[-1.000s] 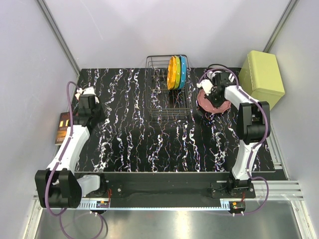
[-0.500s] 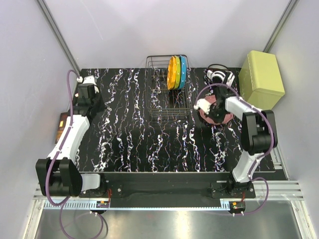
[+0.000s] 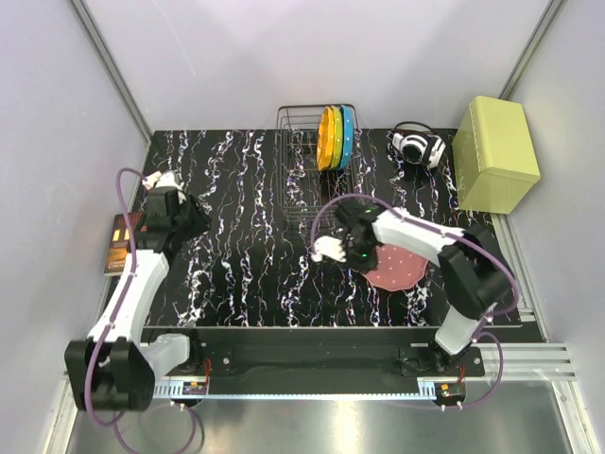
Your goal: Load the plates into the dish rack
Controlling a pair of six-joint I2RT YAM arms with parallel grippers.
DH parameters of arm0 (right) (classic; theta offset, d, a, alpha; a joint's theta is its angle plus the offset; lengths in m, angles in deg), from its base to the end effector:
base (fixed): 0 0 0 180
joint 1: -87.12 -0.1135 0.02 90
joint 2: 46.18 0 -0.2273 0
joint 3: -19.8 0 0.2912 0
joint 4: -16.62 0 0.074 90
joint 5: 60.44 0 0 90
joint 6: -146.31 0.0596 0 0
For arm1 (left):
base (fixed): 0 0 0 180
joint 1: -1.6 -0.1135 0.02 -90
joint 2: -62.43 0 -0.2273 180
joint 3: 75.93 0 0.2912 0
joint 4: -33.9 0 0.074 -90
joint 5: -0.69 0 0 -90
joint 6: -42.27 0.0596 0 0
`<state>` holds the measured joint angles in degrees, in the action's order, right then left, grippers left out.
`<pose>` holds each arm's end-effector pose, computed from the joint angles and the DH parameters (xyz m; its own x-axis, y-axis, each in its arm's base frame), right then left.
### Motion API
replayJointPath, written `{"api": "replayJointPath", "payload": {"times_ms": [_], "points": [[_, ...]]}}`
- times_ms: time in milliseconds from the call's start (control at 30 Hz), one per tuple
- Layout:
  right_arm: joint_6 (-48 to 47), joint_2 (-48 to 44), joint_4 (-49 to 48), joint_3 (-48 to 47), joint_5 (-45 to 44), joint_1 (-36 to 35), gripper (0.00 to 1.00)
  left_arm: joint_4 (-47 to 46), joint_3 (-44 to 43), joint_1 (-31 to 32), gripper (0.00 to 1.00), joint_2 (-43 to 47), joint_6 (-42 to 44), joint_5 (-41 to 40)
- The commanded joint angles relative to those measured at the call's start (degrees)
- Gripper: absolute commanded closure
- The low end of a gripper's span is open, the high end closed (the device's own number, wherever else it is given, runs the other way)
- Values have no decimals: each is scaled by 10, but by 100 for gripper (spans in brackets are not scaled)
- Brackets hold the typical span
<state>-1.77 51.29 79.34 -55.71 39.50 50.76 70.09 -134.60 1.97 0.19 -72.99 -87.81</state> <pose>0.2612 0.2051 0.0978 0.0826 -0.9773 -0.1949 -0.9962 -0.0867 0.0122 0.3074 -0.0035 0.2111 -0.5897 -0.4228 -0.6881 -0.2489 0.9057 -0.3432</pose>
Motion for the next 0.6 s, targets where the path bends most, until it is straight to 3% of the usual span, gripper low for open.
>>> {"api": "replayJointPath", "payload": {"times_ms": [0,133,367,467,500,567], "points": [[90,59,-6,-96,25,-66,96,-23,34,-19,51,64,-36,27],[120,113,-15,-160,27,-137,96,-13,61,-34,34,102,-57,58],[226,68,-35,-233,12,-147,92,23,94,-38,29,138,-76,107],[311,1,-29,-231,42,-72,71,9,128,-31,27,135,-102,162],[336,-16,-28,-229,61,-44,41,-1,146,-24,27,134,-103,172],[404,-62,-8,-221,126,22,34,-30,156,15,27,129,-97,189]]}}
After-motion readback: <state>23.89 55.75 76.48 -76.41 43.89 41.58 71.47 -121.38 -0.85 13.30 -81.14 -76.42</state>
